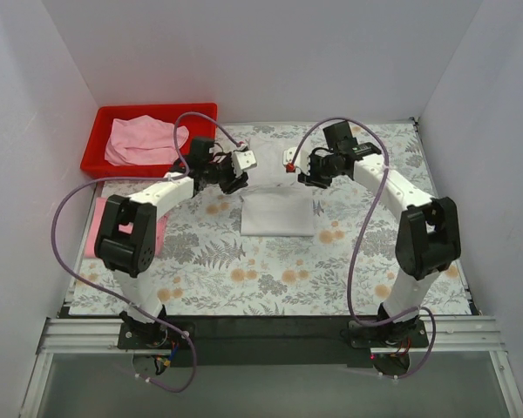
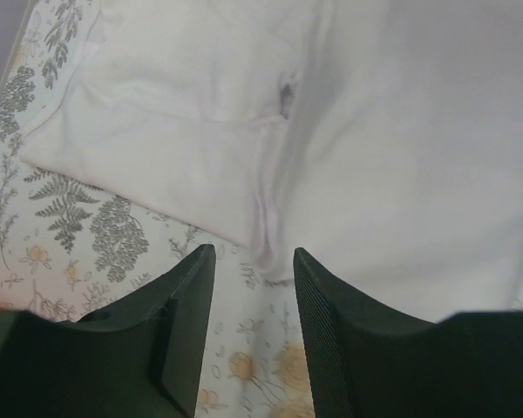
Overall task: Fold and stack the t-shirts
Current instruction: Fold the tshirt
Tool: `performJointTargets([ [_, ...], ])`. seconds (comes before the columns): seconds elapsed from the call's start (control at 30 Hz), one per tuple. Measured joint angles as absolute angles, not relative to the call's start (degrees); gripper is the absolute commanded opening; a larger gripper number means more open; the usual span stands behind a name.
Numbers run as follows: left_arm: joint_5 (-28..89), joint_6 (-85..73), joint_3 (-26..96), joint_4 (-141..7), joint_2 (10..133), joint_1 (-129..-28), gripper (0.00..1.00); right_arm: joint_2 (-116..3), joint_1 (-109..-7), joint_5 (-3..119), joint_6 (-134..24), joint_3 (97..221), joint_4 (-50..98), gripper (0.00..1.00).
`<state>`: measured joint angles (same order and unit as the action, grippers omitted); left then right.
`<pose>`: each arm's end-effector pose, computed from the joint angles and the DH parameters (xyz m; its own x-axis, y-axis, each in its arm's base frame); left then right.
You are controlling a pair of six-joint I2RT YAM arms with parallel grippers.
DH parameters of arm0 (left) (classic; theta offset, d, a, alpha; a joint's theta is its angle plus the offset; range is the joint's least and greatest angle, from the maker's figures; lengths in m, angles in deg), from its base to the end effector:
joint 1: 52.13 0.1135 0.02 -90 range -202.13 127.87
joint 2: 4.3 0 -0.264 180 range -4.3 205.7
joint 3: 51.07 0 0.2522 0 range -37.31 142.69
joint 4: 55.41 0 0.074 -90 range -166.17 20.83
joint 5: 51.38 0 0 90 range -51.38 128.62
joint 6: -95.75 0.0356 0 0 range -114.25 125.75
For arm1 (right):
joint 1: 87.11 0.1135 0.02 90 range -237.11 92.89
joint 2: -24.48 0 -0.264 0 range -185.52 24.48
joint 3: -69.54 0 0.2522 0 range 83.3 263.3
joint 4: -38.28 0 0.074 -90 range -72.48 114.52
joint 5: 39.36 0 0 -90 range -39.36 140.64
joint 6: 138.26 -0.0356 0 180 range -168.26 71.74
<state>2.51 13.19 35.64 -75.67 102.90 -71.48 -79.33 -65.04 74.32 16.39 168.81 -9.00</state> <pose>0.3819 -0.1564 0.2103 -0.5215 0.2940 -0.8010 0.7629 0.5811 -0.2834 0.3656 0.1637 0.2661 0.2070 -0.8091 -0.5500 -0.9042 0.0565 -0.4234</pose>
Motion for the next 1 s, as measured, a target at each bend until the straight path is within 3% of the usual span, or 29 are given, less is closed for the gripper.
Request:
performJointTargets([
  [0.2, -0.05, 7.53, 28.23, -76.85, 94.05, -71.57, 0.40, -70.50, -61.28, 76.66, 14.02, 159.41, -9.85, 0.34],
  [0.57, 5.00, -2.20, 37.65, -78.38, 109.61, -71.63, 0.42, -76.47, -59.23, 78.23, 6.24, 155.92, -9.50, 0.31],
  [1.0, 0.19, 0.45, 46.79, -84.29, 114.68, -71.61, 0.43, -80.05, -59.16, 77.53, 4.47, 150.85, -7.18, 0.30],
])
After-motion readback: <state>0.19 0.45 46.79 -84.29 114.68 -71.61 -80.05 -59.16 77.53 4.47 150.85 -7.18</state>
